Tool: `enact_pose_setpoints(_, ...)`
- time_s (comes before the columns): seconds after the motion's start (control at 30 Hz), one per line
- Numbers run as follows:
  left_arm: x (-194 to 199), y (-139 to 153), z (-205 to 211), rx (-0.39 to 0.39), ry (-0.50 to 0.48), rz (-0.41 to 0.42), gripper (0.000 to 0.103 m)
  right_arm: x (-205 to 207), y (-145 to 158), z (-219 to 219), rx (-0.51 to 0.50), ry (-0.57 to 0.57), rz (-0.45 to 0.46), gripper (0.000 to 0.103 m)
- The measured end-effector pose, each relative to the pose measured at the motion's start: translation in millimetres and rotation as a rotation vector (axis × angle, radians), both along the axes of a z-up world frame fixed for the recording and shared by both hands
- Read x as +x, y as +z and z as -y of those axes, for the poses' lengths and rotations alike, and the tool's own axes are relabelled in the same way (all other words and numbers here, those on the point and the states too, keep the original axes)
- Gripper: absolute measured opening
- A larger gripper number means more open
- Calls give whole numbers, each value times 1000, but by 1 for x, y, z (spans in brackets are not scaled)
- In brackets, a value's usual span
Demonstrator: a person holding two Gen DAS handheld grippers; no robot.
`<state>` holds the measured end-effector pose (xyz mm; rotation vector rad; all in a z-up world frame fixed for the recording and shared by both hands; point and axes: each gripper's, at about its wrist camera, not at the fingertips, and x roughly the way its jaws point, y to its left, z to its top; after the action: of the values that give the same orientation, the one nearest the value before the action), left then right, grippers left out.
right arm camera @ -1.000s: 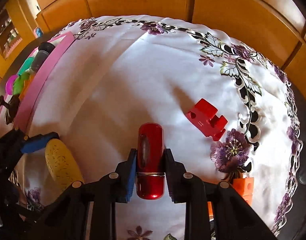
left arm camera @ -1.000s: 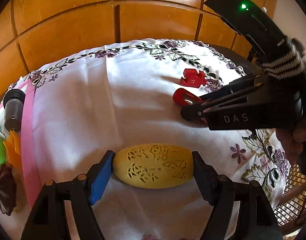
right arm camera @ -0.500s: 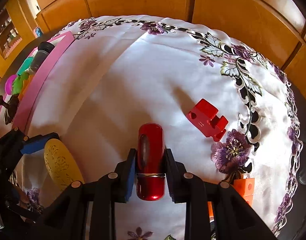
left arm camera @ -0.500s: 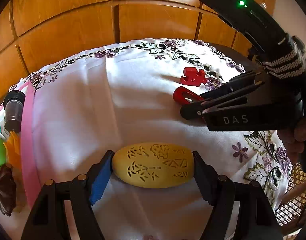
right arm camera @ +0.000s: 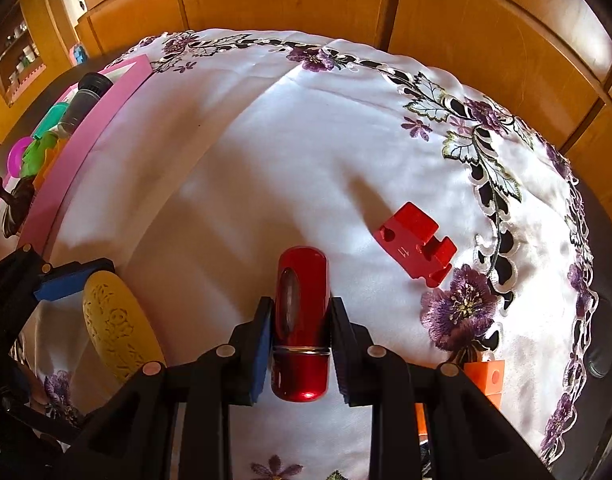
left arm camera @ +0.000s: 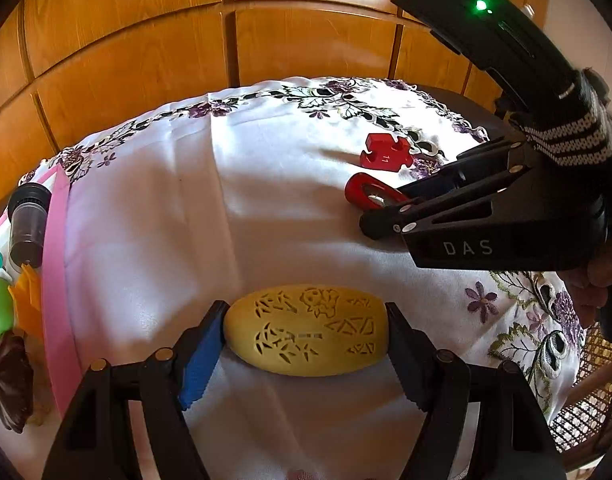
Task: Organize rigid objects
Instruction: 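Hold the red cylinder in the right tool and the yellow oval in the left tool, then carry the yellow oval into the tray and open the left tool while the right tool holds the cylinder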
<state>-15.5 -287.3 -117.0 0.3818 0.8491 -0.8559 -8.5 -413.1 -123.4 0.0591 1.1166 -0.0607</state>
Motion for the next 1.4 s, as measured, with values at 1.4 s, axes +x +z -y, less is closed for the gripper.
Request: enact_pose_setpoints(1.4,-12,66,-64,-133,89,15,75,-5,1,-14,-111,67,26,25)
